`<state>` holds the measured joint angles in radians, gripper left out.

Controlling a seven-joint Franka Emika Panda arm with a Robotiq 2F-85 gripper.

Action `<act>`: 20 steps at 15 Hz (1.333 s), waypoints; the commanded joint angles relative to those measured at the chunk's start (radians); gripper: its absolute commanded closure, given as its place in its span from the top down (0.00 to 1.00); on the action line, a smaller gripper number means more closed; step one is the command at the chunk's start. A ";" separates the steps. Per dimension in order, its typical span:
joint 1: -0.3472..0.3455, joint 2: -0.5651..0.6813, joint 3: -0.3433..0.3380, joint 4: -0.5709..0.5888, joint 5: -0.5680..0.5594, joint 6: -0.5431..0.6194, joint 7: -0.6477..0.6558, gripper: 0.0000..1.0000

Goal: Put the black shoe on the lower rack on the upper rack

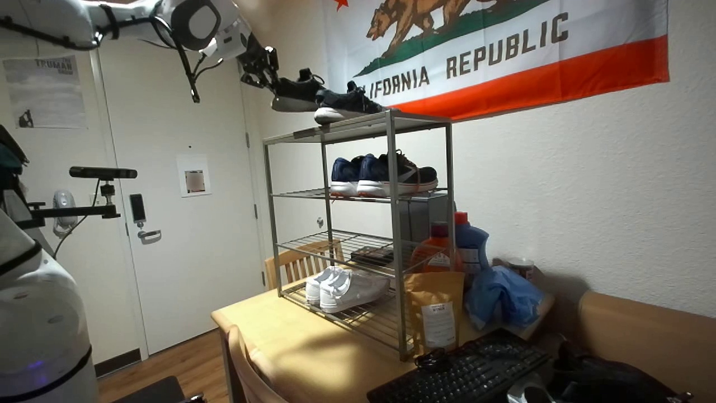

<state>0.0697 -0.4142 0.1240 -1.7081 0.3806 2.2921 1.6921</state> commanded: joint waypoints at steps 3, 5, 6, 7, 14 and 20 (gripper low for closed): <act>-0.002 0.018 0.003 0.018 0.000 -0.003 0.001 0.23; -0.002 0.018 0.003 0.020 0.000 -0.004 0.001 0.23; -0.008 0.016 0.012 0.012 -0.012 0.000 0.015 0.06; -0.013 0.016 0.021 0.006 -0.027 0.003 0.025 0.06; -0.027 0.049 0.061 0.018 -0.124 -0.003 0.085 0.06; -0.040 0.067 0.065 0.049 -0.166 -0.008 0.137 0.06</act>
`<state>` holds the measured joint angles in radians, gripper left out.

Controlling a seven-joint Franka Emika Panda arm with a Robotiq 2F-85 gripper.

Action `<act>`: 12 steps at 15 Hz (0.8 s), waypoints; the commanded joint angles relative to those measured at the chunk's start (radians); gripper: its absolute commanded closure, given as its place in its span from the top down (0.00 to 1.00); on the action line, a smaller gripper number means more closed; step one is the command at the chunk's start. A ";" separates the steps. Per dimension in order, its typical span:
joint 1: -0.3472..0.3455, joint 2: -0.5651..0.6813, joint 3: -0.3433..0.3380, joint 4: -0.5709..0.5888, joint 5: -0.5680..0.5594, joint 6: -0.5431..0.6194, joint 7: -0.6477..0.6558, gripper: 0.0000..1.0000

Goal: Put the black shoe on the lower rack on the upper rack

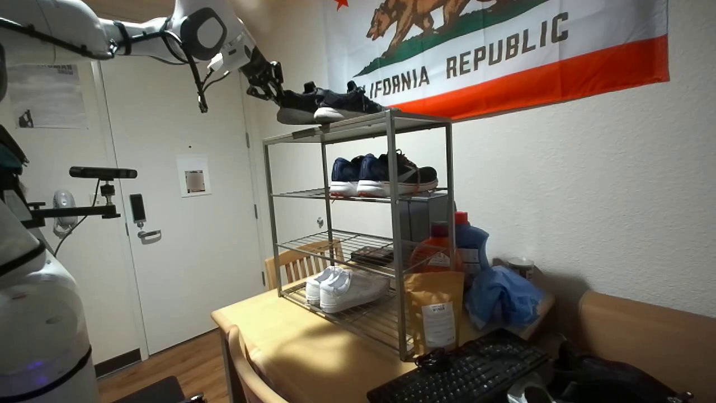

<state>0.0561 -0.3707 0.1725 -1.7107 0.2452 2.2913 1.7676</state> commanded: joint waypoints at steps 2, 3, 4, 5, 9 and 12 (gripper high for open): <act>-0.033 0.033 0.018 0.061 -0.045 -0.008 0.087 0.06; -0.033 0.038 0.017 0.066 -0.051 -0.010 0.094 0.06; -0.030 0.048 0.016 0.077 -0.051 -0.013 0.106 0.06; -0.029 0.056 0.016 0.083 -0.051 -0.012 0.113 0.06; -0.023 0.096 0.025 0.127 -0.070 -0.011 0.137 0.06; -0.020 0.124 0.031 0.161 -0.087 -0.016 0.150 0.06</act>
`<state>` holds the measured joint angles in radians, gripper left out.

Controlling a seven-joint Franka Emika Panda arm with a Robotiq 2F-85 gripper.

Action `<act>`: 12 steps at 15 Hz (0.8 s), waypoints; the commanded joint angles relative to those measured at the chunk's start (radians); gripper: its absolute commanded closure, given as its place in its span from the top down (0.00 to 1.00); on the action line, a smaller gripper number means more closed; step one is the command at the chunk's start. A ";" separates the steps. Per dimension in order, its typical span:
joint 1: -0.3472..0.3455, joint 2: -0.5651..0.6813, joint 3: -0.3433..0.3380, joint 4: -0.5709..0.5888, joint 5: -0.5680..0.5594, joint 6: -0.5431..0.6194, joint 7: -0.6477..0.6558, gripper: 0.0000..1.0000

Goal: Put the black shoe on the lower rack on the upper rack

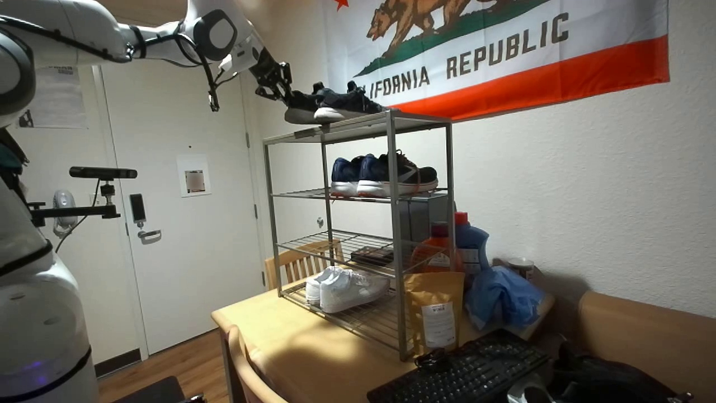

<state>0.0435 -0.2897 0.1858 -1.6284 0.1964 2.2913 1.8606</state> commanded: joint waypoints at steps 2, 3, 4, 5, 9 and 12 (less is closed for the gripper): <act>-0.009 0.063 0.022 0.101 -0.064 -0.022 0.076 0.06; -0.009 0.074 0.022 0.112 -0.077 -0.027 0.088 0.06; -0.009 0.085 0.021 0.122 -0.092 -0.031 0.096 0.06; -0.009 0.092 0.021 0.130 -0.108 -0.034 0.109 0.06; -0.004 0.120 0.009 0.161 -0.147 -0.058 0.136 0.06; -0.001 0.125 0.002 0.168 -0.158 -0.074 0.142 0.06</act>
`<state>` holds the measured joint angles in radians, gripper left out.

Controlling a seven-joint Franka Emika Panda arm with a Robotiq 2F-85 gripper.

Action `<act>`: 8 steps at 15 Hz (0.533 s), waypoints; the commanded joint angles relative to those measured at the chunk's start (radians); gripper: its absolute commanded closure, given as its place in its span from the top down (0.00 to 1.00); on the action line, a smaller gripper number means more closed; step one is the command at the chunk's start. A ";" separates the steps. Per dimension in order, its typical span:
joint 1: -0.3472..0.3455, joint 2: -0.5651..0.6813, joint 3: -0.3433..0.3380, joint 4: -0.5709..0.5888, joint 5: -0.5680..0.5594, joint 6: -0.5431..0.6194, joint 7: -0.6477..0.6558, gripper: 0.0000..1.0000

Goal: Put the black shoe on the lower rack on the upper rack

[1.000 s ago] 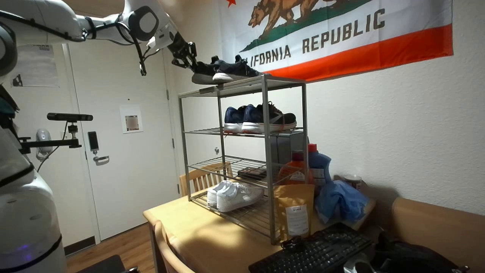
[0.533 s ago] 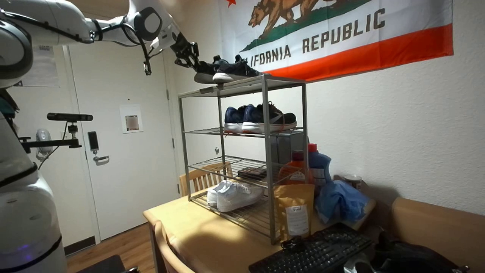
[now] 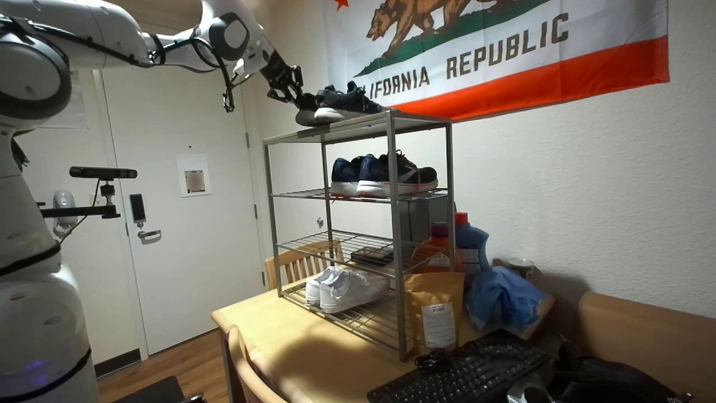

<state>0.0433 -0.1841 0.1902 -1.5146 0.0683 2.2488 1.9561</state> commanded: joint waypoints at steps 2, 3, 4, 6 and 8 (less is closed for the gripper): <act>0.000 0.023 -0.004 0.053 -0.041 -0.041 0.057 0.06; 0.001 0.023 -0.005 0.049 -0.046 -0.046 0.058 0.06; 0.002 0.023 -0.004 0.042 -0.052 -0.050 0.058 0.06; 0.004 0.025 -0.005 0.035 -0.054 -0.060 0.057 0.06; 0.006 0.025 -0.004 0.033 -0.055 -0.061 0.057 0.06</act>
<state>0.0446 -0.1688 0.1858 -1.5045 0.0418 2.2083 1.9724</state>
